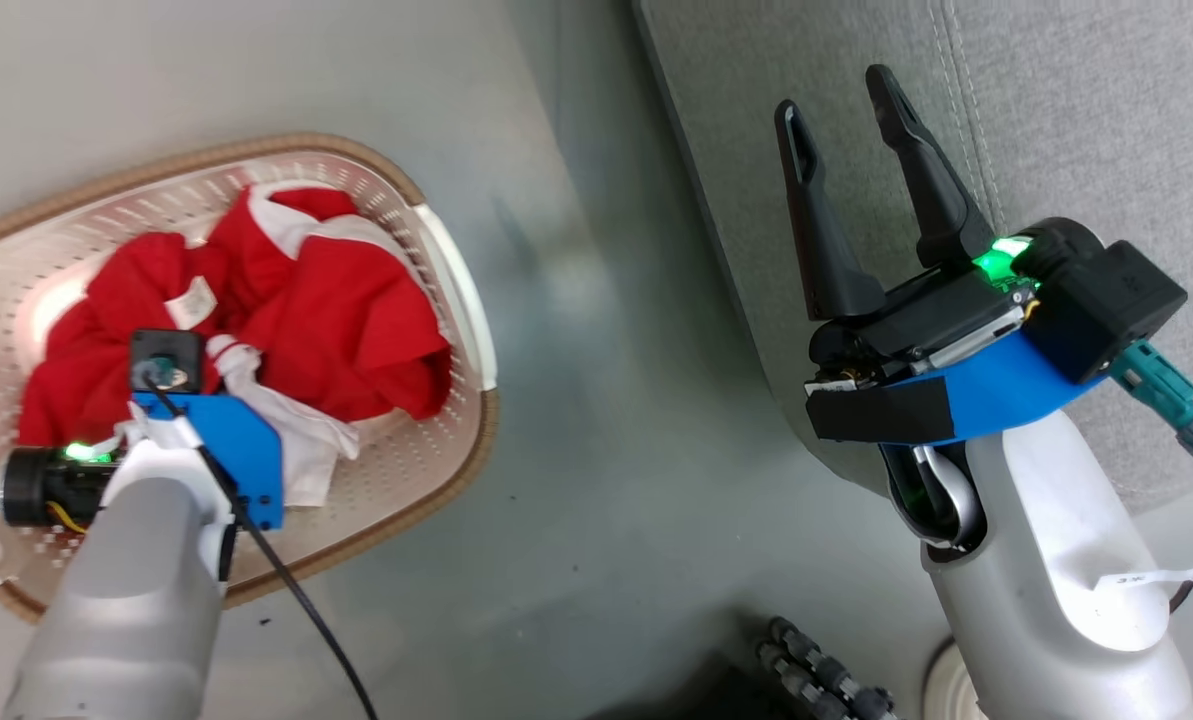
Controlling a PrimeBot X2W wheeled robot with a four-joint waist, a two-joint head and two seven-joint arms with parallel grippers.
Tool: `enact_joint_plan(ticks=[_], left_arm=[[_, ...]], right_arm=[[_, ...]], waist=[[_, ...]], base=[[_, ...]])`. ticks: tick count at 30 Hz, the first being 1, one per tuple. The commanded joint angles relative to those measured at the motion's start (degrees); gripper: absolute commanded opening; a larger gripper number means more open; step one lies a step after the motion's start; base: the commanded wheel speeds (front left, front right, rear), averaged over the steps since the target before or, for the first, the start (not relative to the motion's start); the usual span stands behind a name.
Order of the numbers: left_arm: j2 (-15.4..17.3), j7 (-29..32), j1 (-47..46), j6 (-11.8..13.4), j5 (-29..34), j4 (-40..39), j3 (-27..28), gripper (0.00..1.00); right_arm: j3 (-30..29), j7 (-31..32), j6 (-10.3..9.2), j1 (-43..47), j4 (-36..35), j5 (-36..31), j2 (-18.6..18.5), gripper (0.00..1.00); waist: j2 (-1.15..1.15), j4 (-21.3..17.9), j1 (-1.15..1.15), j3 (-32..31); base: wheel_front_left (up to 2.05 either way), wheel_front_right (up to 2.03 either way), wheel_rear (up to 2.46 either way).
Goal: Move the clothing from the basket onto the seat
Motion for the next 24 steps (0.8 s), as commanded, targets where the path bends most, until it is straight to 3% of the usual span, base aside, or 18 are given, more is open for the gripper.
enact_joint_plan(ticks=[1,14,24], left_arm=[[-1.21,-1.19,-0.82,-0.45,-0.38,0.59,-0.51,0.00],[-8.13,-7.47,3.48,-4.13,-1.09,3.53,-3.26,0.00],[-10.73,-11.96,7.56,-6.75,-2.64,2.81,-7.70,0.00]], right_arm=[[-0.64,-0.31,0.03,0.35,0.67,-1.30,-0.08,1.00],[-2.24,0.26,0.03,5.50,5.84,-7.38,-0.14,1.00],[-3.09,3.49,0.03,12.72,6.93,-8.36,-0.13,1.00]], waist=[[0.00,2.60,0.00,-3.42],[0.00,11.71,0.00,-21.70],[0.00,17.09,0.00,-36.38]], base=[[0.00,0.00,0.00],[0.00,0.00,0.00],[0.00,0.00,0.00]])
